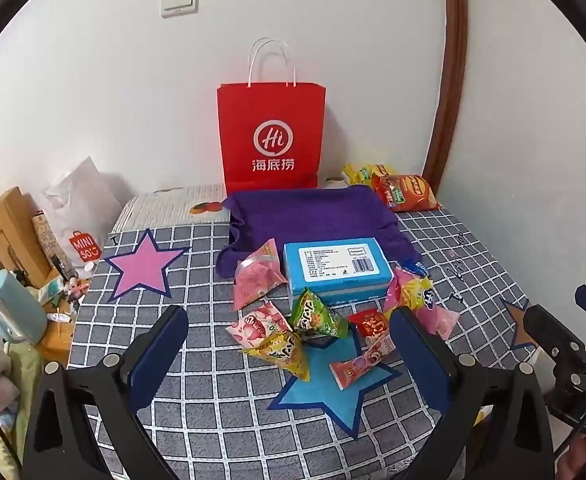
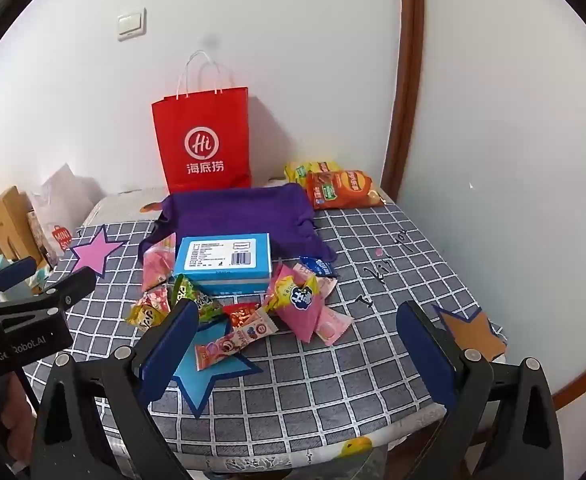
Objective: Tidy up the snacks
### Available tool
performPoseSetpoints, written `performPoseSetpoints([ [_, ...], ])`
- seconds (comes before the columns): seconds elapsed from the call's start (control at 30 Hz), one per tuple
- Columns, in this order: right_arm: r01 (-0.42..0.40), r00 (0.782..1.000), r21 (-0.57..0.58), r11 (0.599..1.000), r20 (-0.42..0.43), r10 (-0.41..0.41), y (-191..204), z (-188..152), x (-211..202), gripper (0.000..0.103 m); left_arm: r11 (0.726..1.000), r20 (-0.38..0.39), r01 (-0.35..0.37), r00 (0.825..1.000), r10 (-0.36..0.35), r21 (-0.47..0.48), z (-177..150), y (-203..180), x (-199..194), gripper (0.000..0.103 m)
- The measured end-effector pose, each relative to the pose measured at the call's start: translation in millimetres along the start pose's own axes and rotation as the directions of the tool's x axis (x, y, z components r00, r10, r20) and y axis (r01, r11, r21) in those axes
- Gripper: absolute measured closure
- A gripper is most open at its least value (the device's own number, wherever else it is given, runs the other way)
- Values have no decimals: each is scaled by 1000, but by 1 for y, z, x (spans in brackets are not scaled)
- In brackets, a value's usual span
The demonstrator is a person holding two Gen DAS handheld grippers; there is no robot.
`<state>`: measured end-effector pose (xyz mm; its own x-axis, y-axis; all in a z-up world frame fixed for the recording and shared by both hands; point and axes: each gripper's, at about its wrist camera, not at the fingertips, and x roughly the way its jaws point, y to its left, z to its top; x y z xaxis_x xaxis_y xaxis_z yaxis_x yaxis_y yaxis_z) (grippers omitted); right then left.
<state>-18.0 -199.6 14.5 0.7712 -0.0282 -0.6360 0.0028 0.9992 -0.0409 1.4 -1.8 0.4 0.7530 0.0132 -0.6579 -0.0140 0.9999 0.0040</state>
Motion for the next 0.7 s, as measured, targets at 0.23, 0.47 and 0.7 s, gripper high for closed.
performPoseSetpoints([
  [0.23,11,999,1,1000,-30,-11,-1,-1,0,5,1000,46,-6,999,6,-6,9,-9,-10,2],
  [0.47,-1,1000,12,1000,-8,1,3,-3,-6,5,1000,56,9,998,-8,-17,14,1,-19,2],
  [0.7,-1,1000,21,1000,-8,1,-1,-3,-6,5,1000,62,7,998,-6,-17,13,1,-23,2],
])
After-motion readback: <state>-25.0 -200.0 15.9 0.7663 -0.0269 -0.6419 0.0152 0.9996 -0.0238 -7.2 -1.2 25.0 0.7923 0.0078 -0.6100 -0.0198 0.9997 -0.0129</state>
